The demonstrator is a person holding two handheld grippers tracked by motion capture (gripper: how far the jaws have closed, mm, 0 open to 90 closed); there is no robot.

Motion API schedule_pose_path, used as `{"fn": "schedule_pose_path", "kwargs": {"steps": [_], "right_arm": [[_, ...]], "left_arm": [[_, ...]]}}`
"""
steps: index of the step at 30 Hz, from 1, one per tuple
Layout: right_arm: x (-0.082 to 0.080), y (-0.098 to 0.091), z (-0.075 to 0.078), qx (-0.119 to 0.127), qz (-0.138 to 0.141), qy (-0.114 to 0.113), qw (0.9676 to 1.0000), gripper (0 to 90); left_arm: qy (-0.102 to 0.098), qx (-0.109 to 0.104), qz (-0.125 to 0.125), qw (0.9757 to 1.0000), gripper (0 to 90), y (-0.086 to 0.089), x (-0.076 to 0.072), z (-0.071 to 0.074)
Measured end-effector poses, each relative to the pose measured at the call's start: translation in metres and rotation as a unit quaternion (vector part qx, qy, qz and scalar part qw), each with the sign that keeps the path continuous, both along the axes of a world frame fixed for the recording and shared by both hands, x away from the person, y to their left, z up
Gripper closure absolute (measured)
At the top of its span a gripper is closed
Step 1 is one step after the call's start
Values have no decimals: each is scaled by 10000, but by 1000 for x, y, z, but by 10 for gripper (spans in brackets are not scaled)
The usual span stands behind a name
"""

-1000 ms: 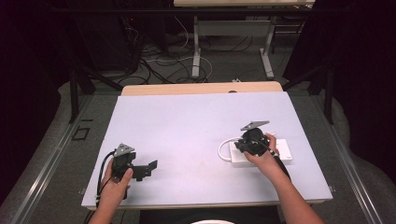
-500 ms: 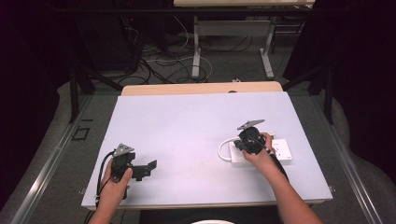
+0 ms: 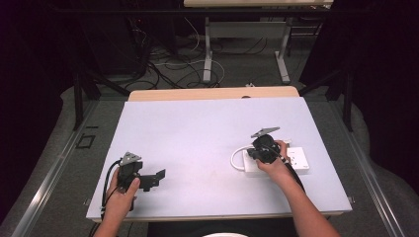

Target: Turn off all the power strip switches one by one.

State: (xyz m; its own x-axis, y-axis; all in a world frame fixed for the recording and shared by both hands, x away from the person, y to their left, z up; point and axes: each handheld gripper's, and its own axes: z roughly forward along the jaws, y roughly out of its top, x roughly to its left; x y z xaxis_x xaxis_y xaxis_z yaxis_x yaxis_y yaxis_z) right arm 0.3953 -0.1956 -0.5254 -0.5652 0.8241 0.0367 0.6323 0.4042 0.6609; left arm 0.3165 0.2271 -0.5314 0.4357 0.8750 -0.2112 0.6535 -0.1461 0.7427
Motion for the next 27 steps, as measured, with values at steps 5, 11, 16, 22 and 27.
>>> {"fn": "schedule_pose_path", "kwargs": {"steps": [5,11,16,22,27], "right_arm": [[1,0,-1,9,-6,42,10000,900],[0,3,-2,-182,78,-63,9998,900],[-4,10,-1,-533,94,-242,9982,900],[2,1,0,35,-81,77,9999,900],[3,-5,1,214,-139,213,9994,900]], "left_arm": [[40,81,-90,9999,18,2,0,1],[30,87,-88,9999,18,1,0,1],[9,22,3,10000,18,0,0,0],[6,32,-6,10000,18,1,0,0],[23,40,-3,10000,19,2,1,0]]}}
